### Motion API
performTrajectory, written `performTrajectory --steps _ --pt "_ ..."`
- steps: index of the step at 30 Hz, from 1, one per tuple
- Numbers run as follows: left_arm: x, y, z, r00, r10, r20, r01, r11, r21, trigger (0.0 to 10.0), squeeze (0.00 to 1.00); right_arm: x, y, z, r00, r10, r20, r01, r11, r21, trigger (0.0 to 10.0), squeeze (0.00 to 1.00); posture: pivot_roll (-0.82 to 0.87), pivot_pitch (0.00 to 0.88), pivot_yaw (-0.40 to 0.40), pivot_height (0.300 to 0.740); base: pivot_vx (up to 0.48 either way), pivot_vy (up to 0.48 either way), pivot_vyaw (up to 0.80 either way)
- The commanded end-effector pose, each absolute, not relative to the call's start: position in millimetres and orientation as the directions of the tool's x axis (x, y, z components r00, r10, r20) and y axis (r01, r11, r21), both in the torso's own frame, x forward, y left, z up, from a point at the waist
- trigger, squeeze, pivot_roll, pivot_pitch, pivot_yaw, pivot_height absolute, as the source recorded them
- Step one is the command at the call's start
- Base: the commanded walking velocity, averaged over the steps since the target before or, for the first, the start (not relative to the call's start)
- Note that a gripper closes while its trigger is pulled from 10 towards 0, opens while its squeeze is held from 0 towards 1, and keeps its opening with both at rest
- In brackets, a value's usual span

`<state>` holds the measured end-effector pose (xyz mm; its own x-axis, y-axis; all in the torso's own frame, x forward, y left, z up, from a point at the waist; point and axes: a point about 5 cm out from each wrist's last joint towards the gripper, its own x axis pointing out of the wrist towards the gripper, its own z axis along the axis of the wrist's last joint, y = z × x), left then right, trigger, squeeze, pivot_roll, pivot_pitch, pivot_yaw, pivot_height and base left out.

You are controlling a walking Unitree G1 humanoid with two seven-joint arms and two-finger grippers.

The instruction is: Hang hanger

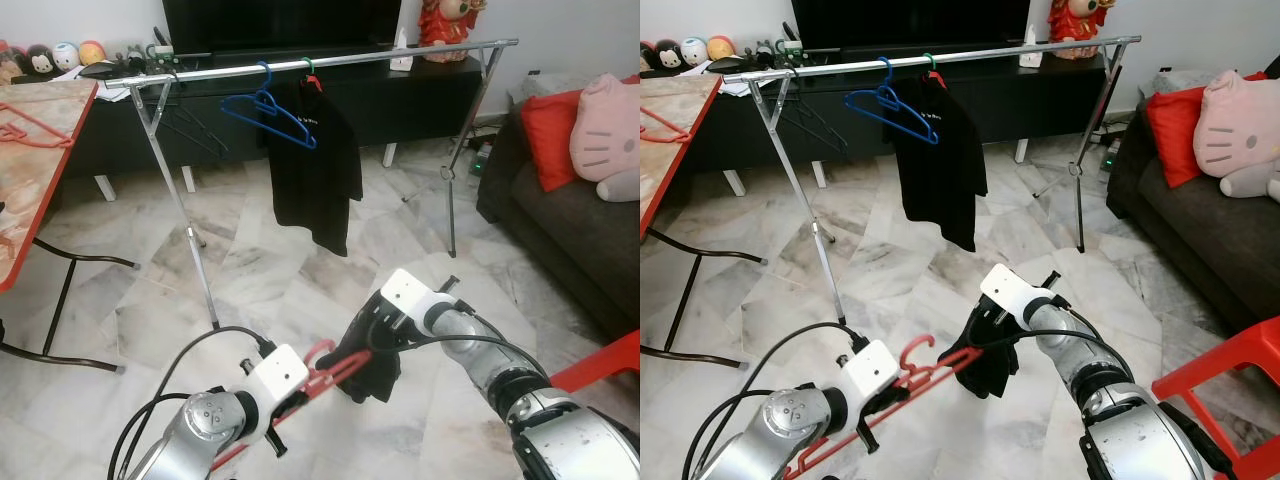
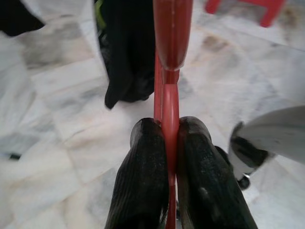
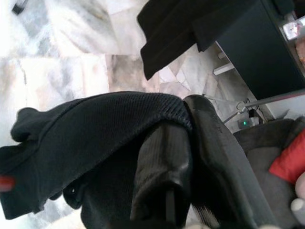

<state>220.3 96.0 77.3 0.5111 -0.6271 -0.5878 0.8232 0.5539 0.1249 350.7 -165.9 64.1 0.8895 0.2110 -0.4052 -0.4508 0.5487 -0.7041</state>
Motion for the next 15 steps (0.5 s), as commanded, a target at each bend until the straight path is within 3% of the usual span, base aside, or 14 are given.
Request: performTrajectory --steps 1,15 --pt "217.7 86.5 85.9 0.464 -0.678 -0.570 0.861 0.496 0.111 10.0 0.00 356.2 -169.0 72.0 0.893 0.205 -0.402 -0.447 0.520 -0.728 10.0 0.00 0.10 0.000 -0.063 0.716 0.000 0.000 0.00" --pt "219.1 69.1 96.3 0.447 -0.719 -0.532 0.873 0.479 0.086 10.0 0.00 352.4 -164.2 62.2 0.866 0.191 -0.462 -0.490 0.503 -0.712 10.0 0.00 0.11 0.000 -0.066 0.716 0.000 0.000 0.00"
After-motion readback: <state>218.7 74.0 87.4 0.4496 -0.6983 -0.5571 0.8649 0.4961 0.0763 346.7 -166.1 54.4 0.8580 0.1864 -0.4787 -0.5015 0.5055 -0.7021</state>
